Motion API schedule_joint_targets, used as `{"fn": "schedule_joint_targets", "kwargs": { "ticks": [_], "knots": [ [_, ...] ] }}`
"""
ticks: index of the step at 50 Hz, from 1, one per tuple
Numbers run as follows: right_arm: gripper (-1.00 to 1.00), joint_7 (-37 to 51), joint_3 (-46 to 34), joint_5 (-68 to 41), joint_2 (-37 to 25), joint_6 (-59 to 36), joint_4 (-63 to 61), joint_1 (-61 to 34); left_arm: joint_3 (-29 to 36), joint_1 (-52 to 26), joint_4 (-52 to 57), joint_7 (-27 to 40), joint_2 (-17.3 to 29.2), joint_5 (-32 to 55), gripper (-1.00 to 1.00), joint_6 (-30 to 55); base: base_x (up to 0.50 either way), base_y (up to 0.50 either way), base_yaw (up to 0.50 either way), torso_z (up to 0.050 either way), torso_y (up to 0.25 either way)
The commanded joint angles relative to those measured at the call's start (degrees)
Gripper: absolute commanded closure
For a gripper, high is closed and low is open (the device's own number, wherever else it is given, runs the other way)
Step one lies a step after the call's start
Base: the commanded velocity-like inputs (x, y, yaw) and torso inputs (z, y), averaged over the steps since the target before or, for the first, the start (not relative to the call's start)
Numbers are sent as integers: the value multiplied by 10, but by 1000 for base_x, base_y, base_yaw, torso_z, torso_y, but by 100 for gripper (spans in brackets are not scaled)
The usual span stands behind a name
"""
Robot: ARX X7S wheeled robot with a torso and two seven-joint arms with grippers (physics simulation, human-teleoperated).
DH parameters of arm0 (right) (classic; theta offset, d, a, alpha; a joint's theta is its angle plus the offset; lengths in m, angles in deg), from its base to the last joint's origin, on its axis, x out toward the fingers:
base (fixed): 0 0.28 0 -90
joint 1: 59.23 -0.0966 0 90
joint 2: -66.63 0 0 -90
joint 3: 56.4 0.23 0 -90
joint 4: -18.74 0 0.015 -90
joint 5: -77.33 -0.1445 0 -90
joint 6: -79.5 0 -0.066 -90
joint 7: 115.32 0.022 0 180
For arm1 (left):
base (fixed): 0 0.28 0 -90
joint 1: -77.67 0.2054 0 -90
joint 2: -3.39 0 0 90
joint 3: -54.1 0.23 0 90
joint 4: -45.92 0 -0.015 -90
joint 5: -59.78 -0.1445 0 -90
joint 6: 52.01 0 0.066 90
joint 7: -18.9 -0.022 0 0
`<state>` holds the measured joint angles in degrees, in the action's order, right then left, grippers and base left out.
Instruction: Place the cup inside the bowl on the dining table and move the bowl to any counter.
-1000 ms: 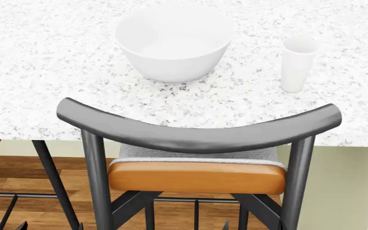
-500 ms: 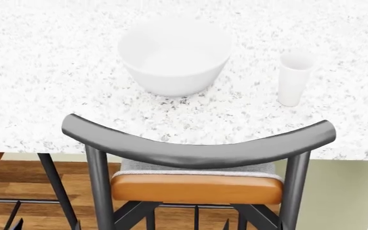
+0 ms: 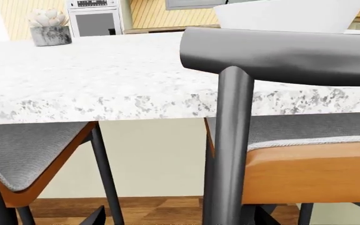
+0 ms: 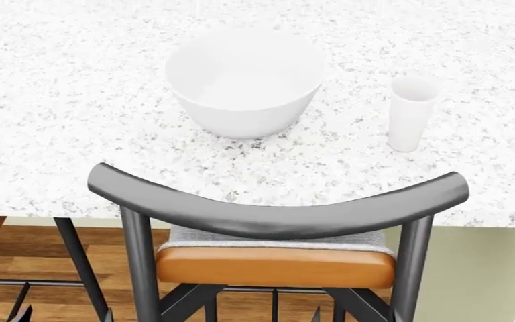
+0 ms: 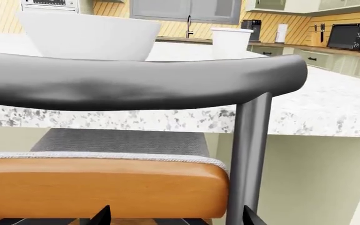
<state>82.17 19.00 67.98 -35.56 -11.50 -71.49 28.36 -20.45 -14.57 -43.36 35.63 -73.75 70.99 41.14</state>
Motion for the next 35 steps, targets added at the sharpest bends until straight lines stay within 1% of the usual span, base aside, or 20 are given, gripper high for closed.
{"fn": "schedule_joint_targets", "kwargs": {
  "ticks": [1,4,5,6,7,11,15,17,22,25,28,31,33,35],
  "knots": [
    [-100,17,-5,10,-7,-26,-36,2,-4,-7,8,2,-1,20,-100,21,0,0,0,0,0],
    [-100,25,-3,5,-11,-59,-80,5,-7,-2,44,7,6,28,-100,43,0,0,0,0,0],
    [-100,29,0,1,-13,-74,-103,7,-8,-7,60,11,8,32,-100,63,0,0,0,0,0],
    [-100,25,9,-18,-10,-69,-112,9,-14,-10,64,15,7,39,-100,72,0,0,0,0,0],
    [-100,26,6,-18,-15,-93,-134,7,-16,-17,76,12,10,53,-100,95,0,0,0,0,0],
    [-100,26,11,-35,-27,-140,-182,-8,-16,-33,129,22,21,69,-100,160,0,0,0,0,0],
    [-100,30,12,-53,-35,-214,-234,-43,-15,-63,199,40,30,88,-100,247,0,0,0,0,0],
    [-100,32,12,-57,-38,-231,-249,-51,-15,-71,217,42,35,93,-100,264,0,0,0,0,0],
    [-100,47,28,-77,-54,-307,-328,-80,-22,-116,288,63,47,119,-100,356,0,0,0,0,0],
    [-100,52,33,-82,-62,-334,-349,-93,-30,-130,312,66,51,137,-100,388,0,0,0,0,0],
    [-100,56,51,-101,-69,-378,-375,-126,-30,-158,322,68,56,149,-100,425,0,0,0,0,0],
    [-100,59,59,-114,-80,-421,-396,-161,-44,-182,339,72,64,166,-100,459,0,0,0,0,0],
    [-100,58,77,-138,-84,-463,-412,-194,-69,-206,353,74,67,193,-100,491,0,0,0,0,0],
    [-100,55,89,-157,-87,-492,-418,-219,-67,-230,352,75,76,193,-100,510,0,0,0,0,0]
  ]
}}
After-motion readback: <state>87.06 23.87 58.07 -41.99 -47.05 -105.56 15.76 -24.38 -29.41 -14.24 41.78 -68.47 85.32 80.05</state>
